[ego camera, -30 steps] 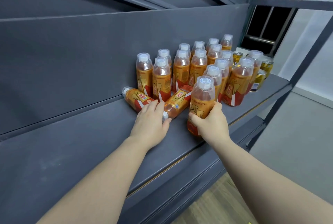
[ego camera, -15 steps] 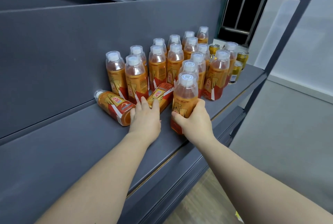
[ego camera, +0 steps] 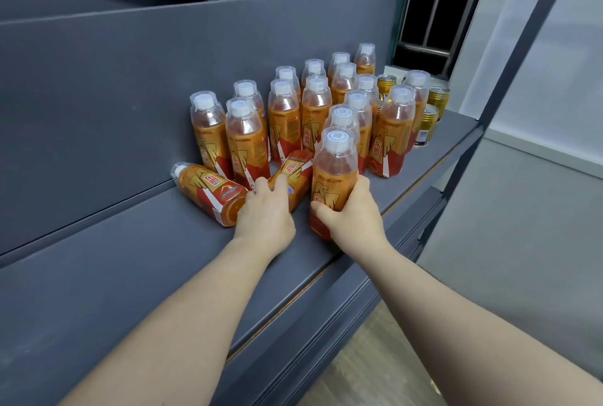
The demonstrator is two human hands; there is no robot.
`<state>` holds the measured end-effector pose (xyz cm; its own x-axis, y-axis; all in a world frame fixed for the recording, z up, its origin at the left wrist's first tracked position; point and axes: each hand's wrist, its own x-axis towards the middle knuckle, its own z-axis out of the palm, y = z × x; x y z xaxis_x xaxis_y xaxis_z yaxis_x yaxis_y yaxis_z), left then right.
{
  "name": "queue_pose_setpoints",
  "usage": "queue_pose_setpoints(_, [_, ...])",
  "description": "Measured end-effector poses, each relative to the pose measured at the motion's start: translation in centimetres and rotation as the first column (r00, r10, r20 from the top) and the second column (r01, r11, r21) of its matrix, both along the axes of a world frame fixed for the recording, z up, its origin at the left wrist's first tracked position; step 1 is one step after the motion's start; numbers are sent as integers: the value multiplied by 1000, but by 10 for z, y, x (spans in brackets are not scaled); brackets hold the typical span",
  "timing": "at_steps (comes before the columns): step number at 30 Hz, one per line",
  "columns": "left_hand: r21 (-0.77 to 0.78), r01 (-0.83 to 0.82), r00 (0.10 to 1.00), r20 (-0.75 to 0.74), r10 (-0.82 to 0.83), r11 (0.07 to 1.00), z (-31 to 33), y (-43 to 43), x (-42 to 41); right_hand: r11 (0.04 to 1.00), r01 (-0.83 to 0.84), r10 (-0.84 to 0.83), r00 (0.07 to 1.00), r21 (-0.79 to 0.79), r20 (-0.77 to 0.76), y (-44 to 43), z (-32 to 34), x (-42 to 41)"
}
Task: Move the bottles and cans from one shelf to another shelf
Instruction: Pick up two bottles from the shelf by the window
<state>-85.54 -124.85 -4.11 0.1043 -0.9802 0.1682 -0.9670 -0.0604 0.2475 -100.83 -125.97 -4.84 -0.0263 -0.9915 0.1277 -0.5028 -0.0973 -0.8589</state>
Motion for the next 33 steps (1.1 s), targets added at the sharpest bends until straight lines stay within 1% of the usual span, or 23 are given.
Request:
queue_pose_setpoints(4, [-72, 15, 984, -177, -28, 997, 18, 5, 9, 1000, -5, 5, 1000, -4, 6, 1, 1, 1])
queue_pose_setpoints(8, [-212, -57, 927, -375, -28, 976, 40, 11, 11, 1000, -3, 3, 1000, -6, 10, 2, 2, 1])
queue_pose_setpoints(13, [-345, -193, 857, -516, -13, 919, 50, 14, 11, 1000, -9, 10, 1000, -22, 19, 3, 4, 1])
queue_pose_setpoints(15, [-369, -233, 849, -529, 3, 900, 52, 14, 8, 1000, -11, 11, 1000, -20, 20, 3, 3, 1])
queue_pose_setpoints(18, [-354, -284, 817, -576, 32, 891, 53, 8, 6, 1000, -12, 12, 1000, -15, 22, 2, 3, 1])
queue_pose_setpoints(20, [-339, -279, 795, -606, 18, 899, 51, 1, 4, 1000, -17, 17, 1000, -18, 26, 2, 3, 0])
queue_pose_setpoints(25, [-282, -144, 751, -655, -81, 949, 39, -15, -2, 999, -27, 28, 999, -24, 43, 2, 2, -1])
queue_pose_setpoints(28, [-301, -111, 733, -669, -127, 947, 29, -23, -4, 999, -13, 14, 1000, -38, 17, 0, -2, -1])
queue_pose_setpoints(30, [-271, -132, 717, -690, -96, 954, 20, -29, -2, 999, 1, -1, 1000, -39, 5, -1, -4, -1])
queue_pose_setpoints(33, [-148, -152, 682, -731, -5, 977, 4, -36, 2, 999, 16, -16, 1000, -39, -1, -1, -5, 0])
